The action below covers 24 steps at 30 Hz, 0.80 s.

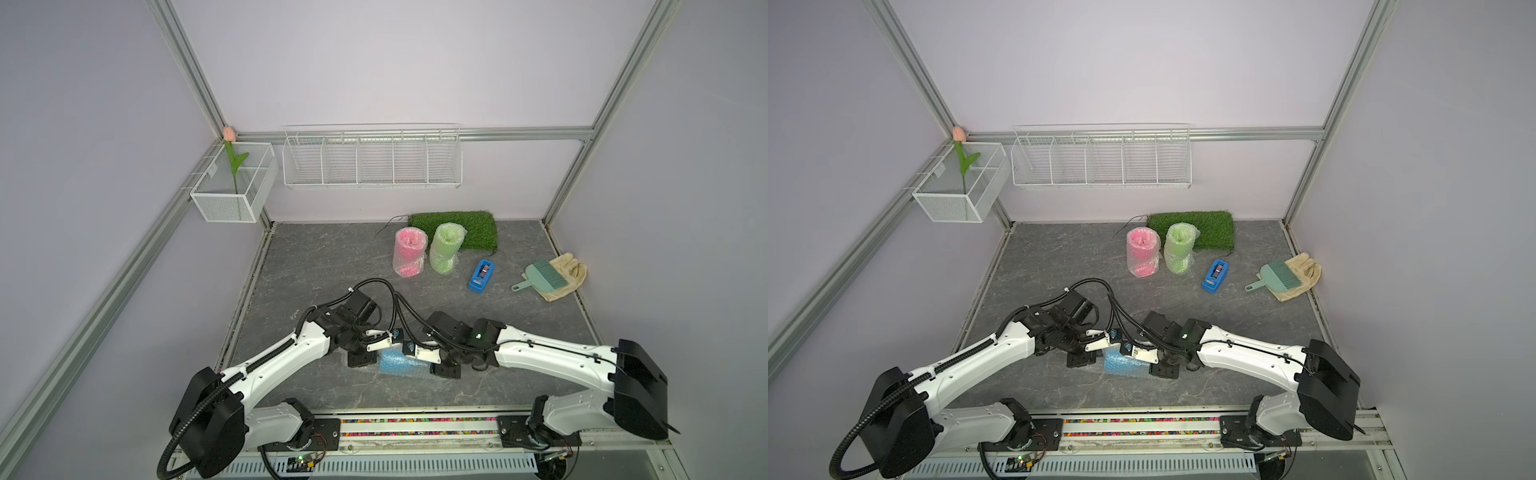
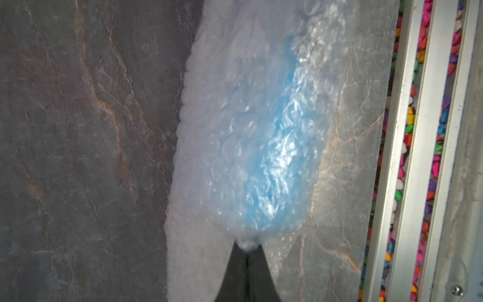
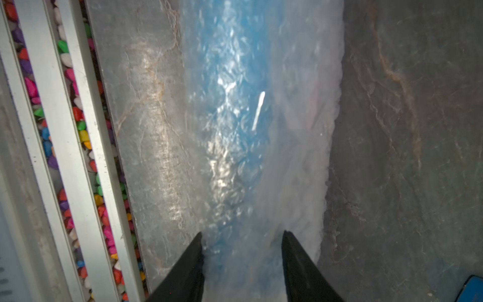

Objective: Wrap wine glasses in bubble wrap
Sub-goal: Pick up the bubble wrap from the center of the board.

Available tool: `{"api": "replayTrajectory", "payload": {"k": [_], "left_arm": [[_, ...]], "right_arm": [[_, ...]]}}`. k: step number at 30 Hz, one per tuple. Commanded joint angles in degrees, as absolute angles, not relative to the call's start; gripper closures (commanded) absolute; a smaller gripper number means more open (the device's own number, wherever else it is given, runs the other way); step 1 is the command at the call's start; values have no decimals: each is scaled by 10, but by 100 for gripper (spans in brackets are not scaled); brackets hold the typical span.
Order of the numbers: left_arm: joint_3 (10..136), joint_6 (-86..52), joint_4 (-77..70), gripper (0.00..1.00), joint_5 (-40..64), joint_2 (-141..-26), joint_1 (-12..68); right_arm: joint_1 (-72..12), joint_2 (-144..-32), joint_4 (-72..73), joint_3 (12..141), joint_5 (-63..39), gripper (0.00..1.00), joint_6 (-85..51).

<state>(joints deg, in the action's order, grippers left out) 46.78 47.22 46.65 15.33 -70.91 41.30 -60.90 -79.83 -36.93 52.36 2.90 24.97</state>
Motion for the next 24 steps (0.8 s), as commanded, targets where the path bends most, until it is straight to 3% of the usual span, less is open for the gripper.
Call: {"api": "replayTrajectory", "payload": {"k": [1,11,14,19,24], "left_arm": [[470,483,459,100,172,-697,416],[474,481,458,99,163,-689,416],[475,463,448,90,152,-670,416],[471,451,424,65,141,-620,416],[471,431,397,49,152,-563,416]], "right_arm": [[-611,-795,-356,508,19,62,270],[-607,-788,-345,507,37,88,272],[-603,-778,-336,490,39,93,270],[-586,-736,-303,466,47,93,256],[-572,-686,-273,445,52,93,245]]}}
